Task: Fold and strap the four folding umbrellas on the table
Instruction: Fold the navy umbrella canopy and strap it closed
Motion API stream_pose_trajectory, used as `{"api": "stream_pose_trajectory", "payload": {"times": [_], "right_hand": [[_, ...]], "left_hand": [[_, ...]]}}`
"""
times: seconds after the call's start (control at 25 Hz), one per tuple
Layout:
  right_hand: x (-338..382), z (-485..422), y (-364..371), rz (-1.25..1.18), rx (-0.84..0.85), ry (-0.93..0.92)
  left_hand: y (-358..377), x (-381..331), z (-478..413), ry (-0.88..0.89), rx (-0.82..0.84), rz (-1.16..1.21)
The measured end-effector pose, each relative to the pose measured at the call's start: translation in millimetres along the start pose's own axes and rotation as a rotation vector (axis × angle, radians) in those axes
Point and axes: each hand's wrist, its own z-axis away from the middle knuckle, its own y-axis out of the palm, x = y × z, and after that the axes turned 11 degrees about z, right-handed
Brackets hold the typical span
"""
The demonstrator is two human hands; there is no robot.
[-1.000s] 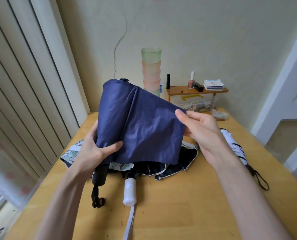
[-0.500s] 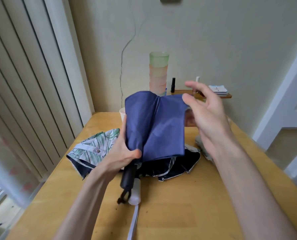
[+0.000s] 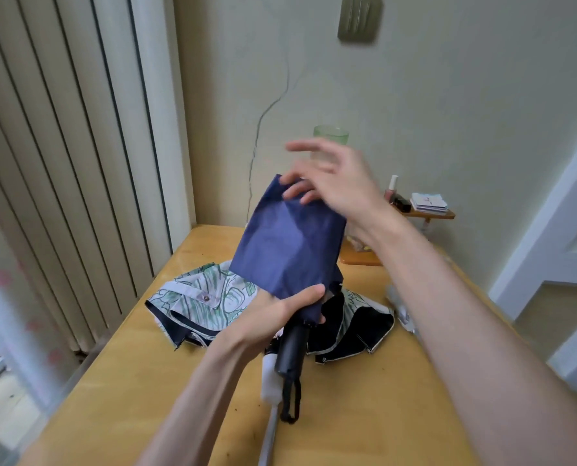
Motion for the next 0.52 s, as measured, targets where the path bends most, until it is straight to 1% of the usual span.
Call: {"api": "stream_pose_trajectory", "payload": {"times": [0.04,0.08,0.12,0.16,0.2,0.24,0.32,0.4,0.52], "right_hand": [[-8,0,-15,0.028,-0.141,-0.013],[-18,1,-29,0.112,-0.209,-0.012],[-28,6,-39,0.215,-0.181,0.008],[-37,12,-44,0.293,-0.095,0.036],[-44,16,-44,0.313,-0.022,0.066],[-50,17,-42,0.282,0.008,0.090],[-49,18,-38,0.224,-0.003,0.090],[-43,15,-37,0.228,-0.064,0.128],[-40,10,-38,0.289,-0.130,0.174]], "left_hand": [[-4,-1,0,0.005,0.017,0.006],[-6,-4,2,0.007,0.039,0.020],[-8,-4,3,0.011,0.061,0.032],[-8,-6,4,0.005,0.081,0.040],[-9,-6,5,-0.001,0.103,0.030],[-11,-7,5,-0.014,0.121,0.009],[-14,-7,5,-0.024,0.153,-0.091],[-16,-8,6,-0.032,0.153,-0.184],[-13,-8,7,-0.028,0.150,-0.216]]}}
